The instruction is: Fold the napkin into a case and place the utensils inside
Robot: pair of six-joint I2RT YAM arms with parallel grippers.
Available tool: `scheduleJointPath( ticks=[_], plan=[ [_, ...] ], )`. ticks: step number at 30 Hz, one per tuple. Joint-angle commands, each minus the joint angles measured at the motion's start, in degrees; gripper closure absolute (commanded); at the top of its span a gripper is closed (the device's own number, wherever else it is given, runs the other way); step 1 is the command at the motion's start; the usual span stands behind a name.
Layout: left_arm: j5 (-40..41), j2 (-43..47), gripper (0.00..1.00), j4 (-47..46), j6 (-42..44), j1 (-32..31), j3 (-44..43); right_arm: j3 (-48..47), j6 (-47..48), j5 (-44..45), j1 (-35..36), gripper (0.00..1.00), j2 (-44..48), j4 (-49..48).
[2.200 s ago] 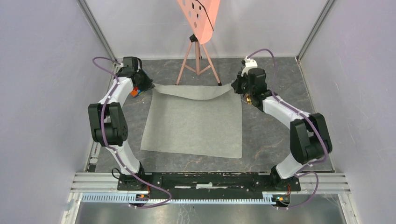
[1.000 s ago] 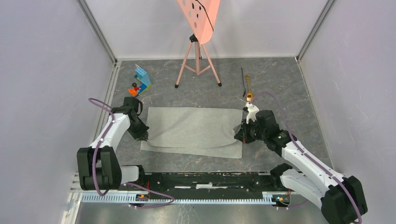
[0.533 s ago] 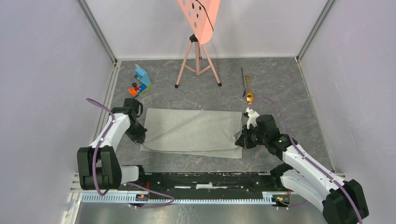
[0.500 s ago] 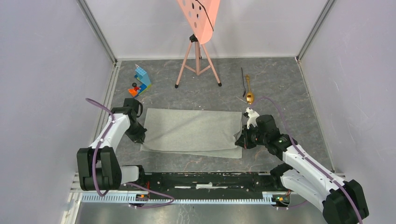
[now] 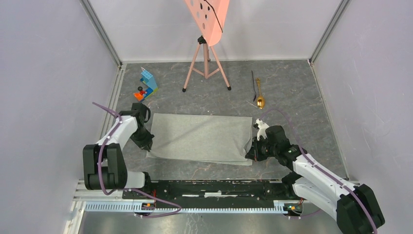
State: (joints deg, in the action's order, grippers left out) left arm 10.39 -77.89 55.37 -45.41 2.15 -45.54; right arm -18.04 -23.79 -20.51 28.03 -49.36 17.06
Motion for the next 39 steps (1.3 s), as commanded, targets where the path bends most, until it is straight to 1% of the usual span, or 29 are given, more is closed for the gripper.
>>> scheduleJointPath(
  ticks=[1,24,39],
  plan=[
    [1.6,-0.3,0.98,-1.1,-1.9,0.1,0.5,0.6,-0.4,0.2,0.2,1.0,-0.6,-3.8],
    [0.6,-1.9,0.96,-1.1,-1.6,0.0,0.8,2.3,-1.5,0.2,0.6,1.0,1.0,-3.0],
    [1.0,-2.6,0.93,-2.0,-1.2,0.0,0.2,2.7,-2.6,-0.3,1.0,1.0,1.6,-4.0]
  ],
)
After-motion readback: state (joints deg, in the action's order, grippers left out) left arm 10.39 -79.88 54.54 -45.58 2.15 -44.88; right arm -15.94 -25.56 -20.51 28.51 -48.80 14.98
